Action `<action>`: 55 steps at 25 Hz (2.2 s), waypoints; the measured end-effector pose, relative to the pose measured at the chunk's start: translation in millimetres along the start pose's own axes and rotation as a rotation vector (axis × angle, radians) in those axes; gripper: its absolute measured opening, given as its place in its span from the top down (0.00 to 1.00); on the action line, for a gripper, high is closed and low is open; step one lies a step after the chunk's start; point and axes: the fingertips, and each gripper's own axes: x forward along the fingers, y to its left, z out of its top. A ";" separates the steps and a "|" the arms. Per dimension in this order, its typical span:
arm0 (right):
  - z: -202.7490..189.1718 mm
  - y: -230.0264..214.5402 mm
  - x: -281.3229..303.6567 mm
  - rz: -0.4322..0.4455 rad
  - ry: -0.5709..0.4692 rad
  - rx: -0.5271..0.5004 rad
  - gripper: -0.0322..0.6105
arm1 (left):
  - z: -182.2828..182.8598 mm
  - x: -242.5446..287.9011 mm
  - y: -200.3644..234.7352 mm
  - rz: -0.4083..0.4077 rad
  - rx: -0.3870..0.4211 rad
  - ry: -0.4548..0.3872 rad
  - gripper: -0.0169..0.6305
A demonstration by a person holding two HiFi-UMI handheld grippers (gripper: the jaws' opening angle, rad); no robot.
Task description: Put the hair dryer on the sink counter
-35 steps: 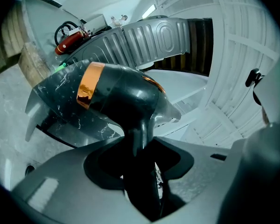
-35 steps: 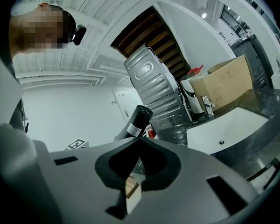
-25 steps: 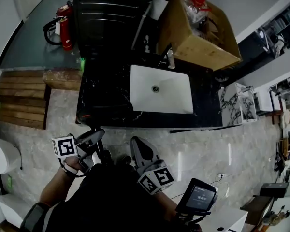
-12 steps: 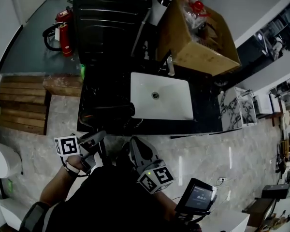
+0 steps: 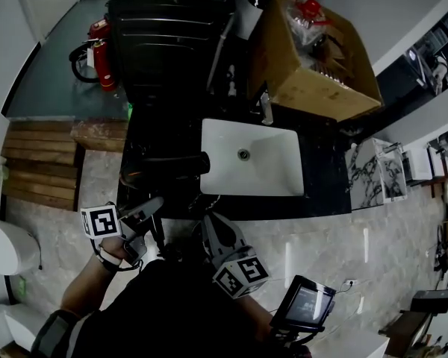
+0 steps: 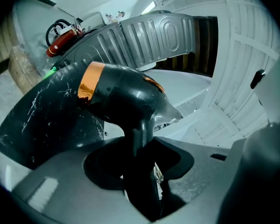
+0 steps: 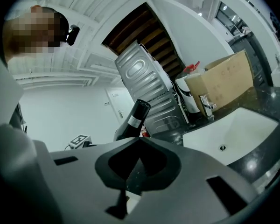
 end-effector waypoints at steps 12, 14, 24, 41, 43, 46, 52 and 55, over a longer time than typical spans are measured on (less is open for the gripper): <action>13.8 -67.9 31.0 0.039 0.038 0.078 0.96 | 29.3 63.6 17.1 0.109 0.022 0.018 0.69; 15.7 -81.2 34.8 0.034 0.045 0.100 0.96 | 32.5 73.1 23.5 0.129 0.018 0.026 0.69; 21.4 -122.5 58.3 0.066 0.075 0.155 0.96 | 50.2 104.2 63.6 0.242 0.006 0.047 0.69; 13.1 -129.6 87.9 0.060 0.132 0.178 0.96 | 59.3 122.5 133.3 0.373 0.009 0.131 0.69; 12.4 -131.5 88.6 0.040 0.130 0.180 0.96 | 57.9 122.3 141.0 0.394 0.034 0.154 0.69; 7.1 -131.0 90.3 0.032 0.127 0.192 0.96 | 55.2 126.7 145.4 0.394 0.039 0.181 0.69; 6.9 -132.5 92.8 0.012 0.122 0.203 0.96 | 49.0 140.4 146.6 0.381 0.050 0.238 0.69; 5.1 -133.9 92.7 0.007 0.120 0.209 0.96 | 44.1 147.9 145.8 0.376 0.053 0.265 0.69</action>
